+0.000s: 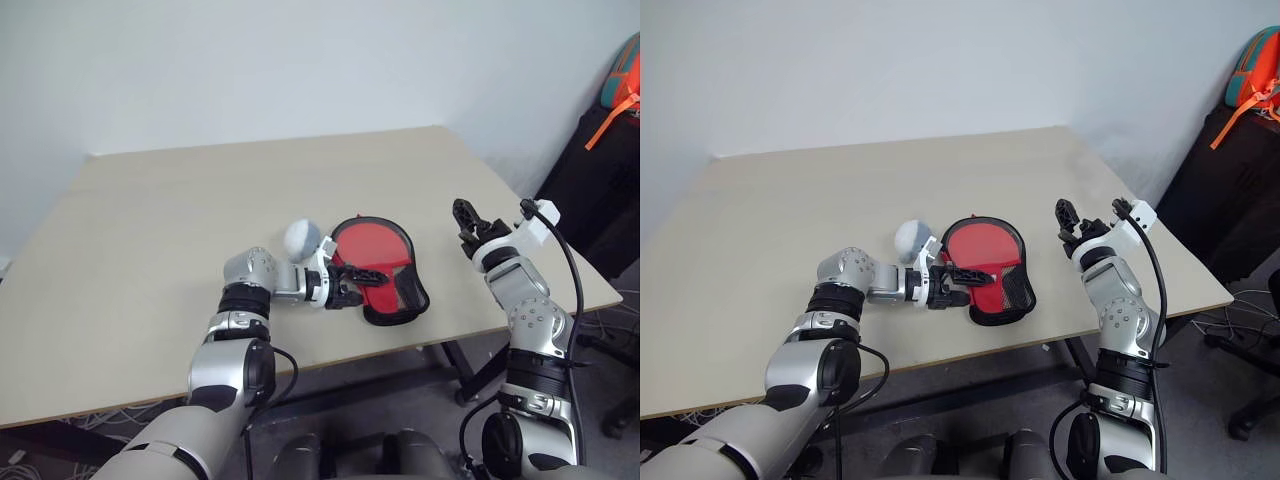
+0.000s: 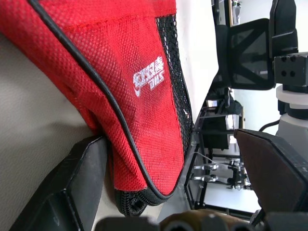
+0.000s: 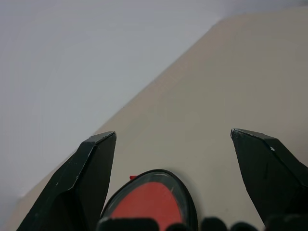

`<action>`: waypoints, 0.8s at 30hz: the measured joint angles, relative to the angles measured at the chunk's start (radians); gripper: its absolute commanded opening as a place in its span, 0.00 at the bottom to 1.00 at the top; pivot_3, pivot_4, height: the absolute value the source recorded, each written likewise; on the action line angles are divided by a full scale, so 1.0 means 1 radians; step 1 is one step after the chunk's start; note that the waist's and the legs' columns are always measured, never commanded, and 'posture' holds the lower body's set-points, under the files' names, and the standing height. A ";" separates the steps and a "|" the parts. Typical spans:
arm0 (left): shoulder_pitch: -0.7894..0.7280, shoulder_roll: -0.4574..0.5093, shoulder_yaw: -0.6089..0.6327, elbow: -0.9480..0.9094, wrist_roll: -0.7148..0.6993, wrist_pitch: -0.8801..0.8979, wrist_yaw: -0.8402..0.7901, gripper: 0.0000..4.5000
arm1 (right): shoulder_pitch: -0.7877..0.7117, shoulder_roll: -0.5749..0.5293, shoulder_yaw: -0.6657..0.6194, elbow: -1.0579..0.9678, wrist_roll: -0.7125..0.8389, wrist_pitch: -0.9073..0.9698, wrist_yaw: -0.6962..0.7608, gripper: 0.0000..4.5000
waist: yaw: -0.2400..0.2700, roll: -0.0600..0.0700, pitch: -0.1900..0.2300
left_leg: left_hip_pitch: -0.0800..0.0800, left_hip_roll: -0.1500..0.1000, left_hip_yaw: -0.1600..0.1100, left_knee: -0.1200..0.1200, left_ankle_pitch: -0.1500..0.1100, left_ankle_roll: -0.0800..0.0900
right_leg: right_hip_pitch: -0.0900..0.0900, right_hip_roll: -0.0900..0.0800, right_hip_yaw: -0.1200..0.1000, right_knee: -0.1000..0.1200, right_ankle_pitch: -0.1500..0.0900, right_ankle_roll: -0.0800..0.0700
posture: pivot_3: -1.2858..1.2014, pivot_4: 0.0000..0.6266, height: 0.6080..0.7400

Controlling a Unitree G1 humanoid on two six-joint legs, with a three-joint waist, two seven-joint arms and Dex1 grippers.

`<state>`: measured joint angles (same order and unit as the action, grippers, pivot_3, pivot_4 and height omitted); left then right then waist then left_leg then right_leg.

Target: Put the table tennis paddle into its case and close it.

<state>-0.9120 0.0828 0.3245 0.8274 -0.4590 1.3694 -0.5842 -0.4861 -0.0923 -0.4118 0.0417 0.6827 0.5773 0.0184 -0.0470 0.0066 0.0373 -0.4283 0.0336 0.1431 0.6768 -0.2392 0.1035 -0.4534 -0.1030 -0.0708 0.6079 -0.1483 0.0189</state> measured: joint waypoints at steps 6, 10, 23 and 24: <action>0.000 0.010 0.009 0.041 0.001 -0.016 0.029 0.38 | 0.000 0.000 -0.001 0.007 0.000 0.000 -0.004 0.92 | -0.001 0.000 0.000 | -0.001 0.000 0.000 0.000 0.000 0.000 | -0.001 0.000 0.000 0.000 0.000 0.000 | 0.52 0.00 1.00; 0.000 0.008 0.003 0.045 -0.001 -0.015 0.029 0.07 | 0.000 0.000 0.000 0.009 0.000 0.000 -0.008 0.92 | -0.001 0.000 0.000 | -0.001 0.000 0.001 -0.001 0.001 -0.002 | -0.002 0.000 0.000 0.000 0.000 0.000 | 0.52 0.00 1.00; 0.023 -0.002 -0.084 -0.043 -0.038 0.154 0.013 0.00 | 0.000 0.007 0.005 0.011 0.000 0.000 -0.015 0.92 | -0.003 0.000 0.000 | -0.001 0.000 0.001 -0.001 0.001 -0.002 | -0.002 0.000 0.000 0.000 0.000 0.000 | 0.52 0.00 1.00; 0.025 0.000 -0.106 -0.051 -0.051 0.178 0.010 0.00 | 0.000 0.008 0.007 0.011 0.000 0.000 -0.016 0.92 | -0.002 0.000 0.000 | -0.001 0.000 0.001 -0.001 0.001 -0.002 | -0.002 0.000 0.000 0.000 0.000 0.000 | 0.52 0.00 1.00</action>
<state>-0.8866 0.0831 0.2181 0.7761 -0.5097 1.5472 -0.5745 -0.4857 -0.0841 -0.4052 0.0526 0.6826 0.5770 0.0027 -0.0494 0.0066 0.0374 -0.4290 0.0340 0.1441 0.6759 -0.2379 0.1012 -0.4552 -0.1026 -0.0705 0.6082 -0.1483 0.0191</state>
